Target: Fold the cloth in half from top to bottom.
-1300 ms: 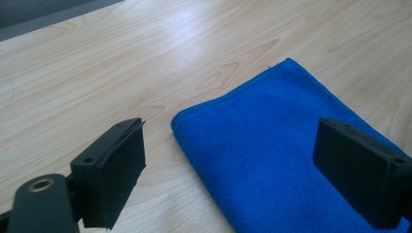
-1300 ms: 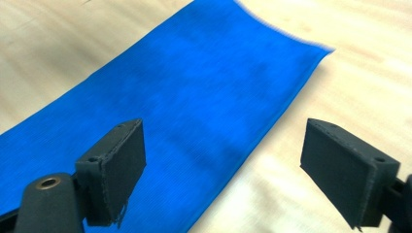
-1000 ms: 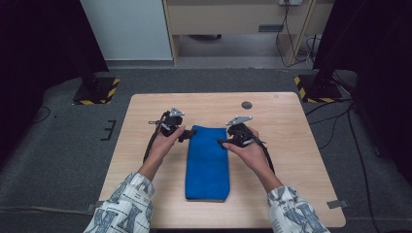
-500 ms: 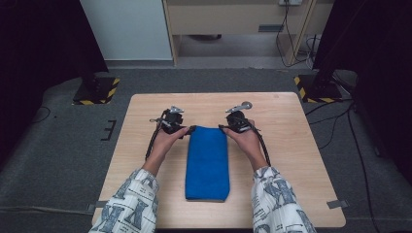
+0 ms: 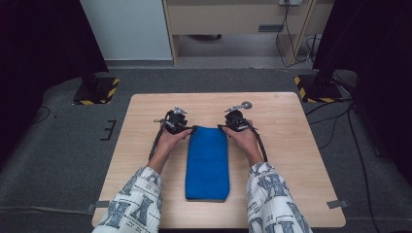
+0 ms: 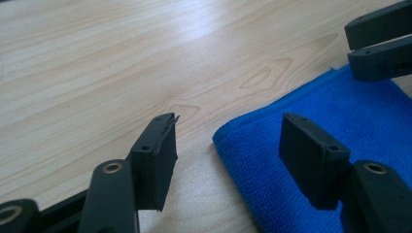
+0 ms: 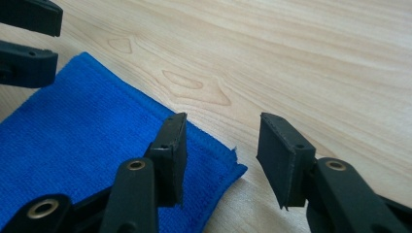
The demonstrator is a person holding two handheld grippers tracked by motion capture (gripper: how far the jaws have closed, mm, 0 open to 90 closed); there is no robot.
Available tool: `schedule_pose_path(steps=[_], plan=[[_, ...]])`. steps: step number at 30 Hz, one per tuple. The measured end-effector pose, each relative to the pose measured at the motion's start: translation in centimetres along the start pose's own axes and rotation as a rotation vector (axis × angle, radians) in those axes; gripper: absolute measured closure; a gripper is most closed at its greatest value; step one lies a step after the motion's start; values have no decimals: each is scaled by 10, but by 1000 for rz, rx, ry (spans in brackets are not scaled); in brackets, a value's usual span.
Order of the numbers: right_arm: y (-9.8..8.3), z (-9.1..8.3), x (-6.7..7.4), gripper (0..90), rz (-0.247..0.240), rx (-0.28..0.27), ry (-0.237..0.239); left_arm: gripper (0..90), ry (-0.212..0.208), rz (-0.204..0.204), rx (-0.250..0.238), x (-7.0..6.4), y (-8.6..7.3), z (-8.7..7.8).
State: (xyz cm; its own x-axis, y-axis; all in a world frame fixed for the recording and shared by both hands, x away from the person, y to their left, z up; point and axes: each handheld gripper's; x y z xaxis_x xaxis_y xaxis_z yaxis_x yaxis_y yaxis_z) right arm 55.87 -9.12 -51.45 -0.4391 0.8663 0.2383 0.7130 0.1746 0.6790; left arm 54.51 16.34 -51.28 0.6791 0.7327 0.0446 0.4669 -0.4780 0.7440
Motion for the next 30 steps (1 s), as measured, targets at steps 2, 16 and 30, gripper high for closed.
schedule_pose_path(steps=[2,16,30], plan=[[-2,4,-1,513,6,12,2,399,-4,-1,0,-1,-1,3],[-4,18,8,452,-10,44,8,507,4,30,47,-4,-5,13],[-9,15,18,822,-58,73,82,756,-25,56,44,-13,-9,13]])
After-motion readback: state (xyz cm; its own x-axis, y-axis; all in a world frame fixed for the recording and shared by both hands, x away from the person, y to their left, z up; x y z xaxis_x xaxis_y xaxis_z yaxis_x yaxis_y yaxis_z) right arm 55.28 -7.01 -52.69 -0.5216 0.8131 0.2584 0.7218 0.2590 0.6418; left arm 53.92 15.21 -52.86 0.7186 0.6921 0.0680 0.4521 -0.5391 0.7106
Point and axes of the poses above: each handheld gripper's, and its own axes: z roughly forward along the jaws, y roughly out of its top, x roughly to its left, and after that the axes turned 11 degrees about z, right-handed
